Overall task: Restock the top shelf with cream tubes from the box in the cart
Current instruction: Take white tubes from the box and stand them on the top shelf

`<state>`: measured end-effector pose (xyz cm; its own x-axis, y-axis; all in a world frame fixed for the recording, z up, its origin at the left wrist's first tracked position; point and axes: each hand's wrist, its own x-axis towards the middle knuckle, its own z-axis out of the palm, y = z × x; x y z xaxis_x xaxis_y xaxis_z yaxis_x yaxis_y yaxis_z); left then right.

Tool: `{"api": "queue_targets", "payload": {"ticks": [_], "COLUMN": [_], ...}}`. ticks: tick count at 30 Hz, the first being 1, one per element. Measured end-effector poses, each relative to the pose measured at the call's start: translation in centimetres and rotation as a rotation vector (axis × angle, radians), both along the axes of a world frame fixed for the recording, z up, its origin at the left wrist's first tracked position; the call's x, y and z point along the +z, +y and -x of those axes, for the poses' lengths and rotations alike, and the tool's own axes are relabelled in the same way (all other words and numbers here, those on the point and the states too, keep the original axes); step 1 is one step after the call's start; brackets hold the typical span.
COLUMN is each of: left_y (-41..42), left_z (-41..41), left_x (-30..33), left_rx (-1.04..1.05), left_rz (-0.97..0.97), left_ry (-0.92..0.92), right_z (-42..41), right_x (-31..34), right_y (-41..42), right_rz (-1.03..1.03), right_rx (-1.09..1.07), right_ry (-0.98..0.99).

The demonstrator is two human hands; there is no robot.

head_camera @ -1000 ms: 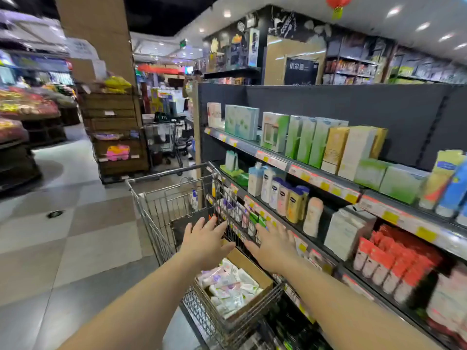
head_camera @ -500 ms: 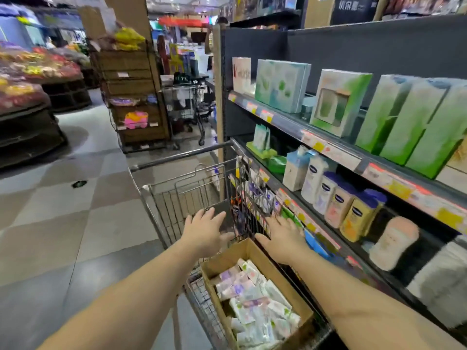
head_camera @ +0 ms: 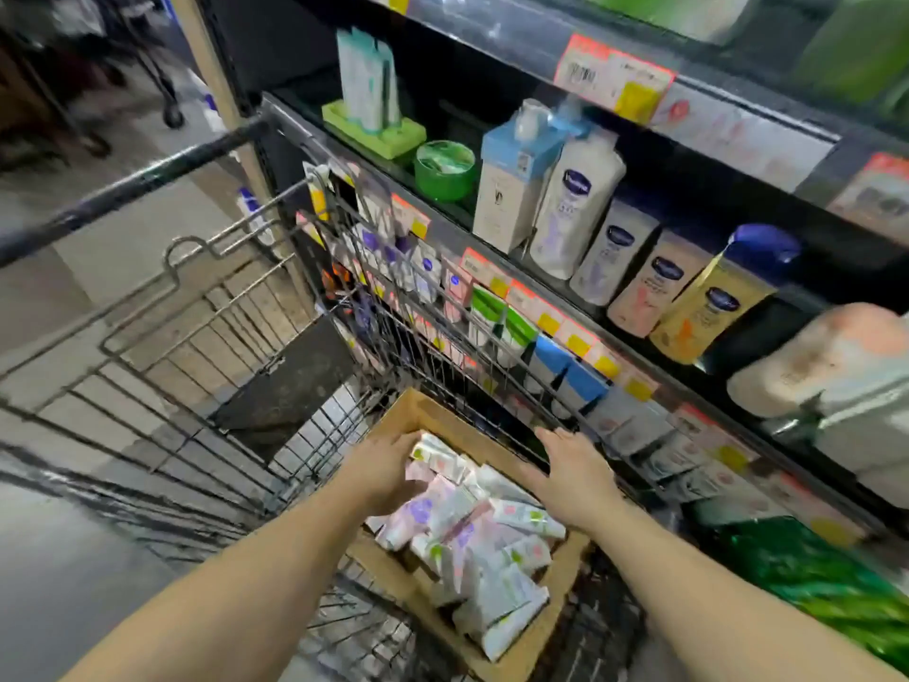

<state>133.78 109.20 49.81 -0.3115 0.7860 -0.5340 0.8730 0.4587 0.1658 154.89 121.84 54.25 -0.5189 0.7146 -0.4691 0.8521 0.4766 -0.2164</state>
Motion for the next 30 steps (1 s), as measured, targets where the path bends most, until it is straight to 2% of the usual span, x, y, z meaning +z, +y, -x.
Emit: {"api": "queue_targets", "payload": {"ticks": [5,11,15,19,22,24,25,27,29,30], "left_y": [1.1,2.3,2.9,3.1,3.5,3.9,4.0,3.7,3.3,3.2], "left_z": [1.3,-2.7,-4.9,-5.8,-5.9,-5.0,-4.3,-3.2,-2.4,-2.3], "left_x": [-7.8,-15.8,-19.2,-20.6,-20.2,-19.2,-18.7,-17.4,-15.7,-15.5], "left_rx": [0.025,0.034,0.065,0.01,0.071,0.144,0.21,0.466,0.663,0.701], "left_rz": [0.157,0.225,0.191,0.105,0.111,0.191,0.228,0.281,0.325,0.347], "left_ry": [-0.212,-0.304,-0.273,-0.062,-0.129,-0.261,-0.39,-0.831,-1.266,-1.402], "right_z": [-0.1,-0.7,-1.9,-2.3,-2.2,-1.7,-1.1,-0.2,1.0,1.6], "right_x": [-4.5,-9.4,-12.2,-14.3,-15.0,-15.3,-15.1,-14.5,-13.5,-13.2], "right_y": [-0.9,-3.6,-3.9,-4.2,-4.9,-5.1,-5.1,-5.1,-5.0,-5.0], "right_rz": [0.138,0.297,0.325,0.298,0.32,0.345,0.365,0.48,0.725,0.872], "right_rx": [-0.141,-0.277,-0.318,-0.355,-0.375,-0.412,-0.437,-0.55,-0.768,-0.885], "right_ry": [-0.065,-0.067,-0.091,-0.071,-0.065,-0.046,-0.027,0.064,0.23,0.313]}}
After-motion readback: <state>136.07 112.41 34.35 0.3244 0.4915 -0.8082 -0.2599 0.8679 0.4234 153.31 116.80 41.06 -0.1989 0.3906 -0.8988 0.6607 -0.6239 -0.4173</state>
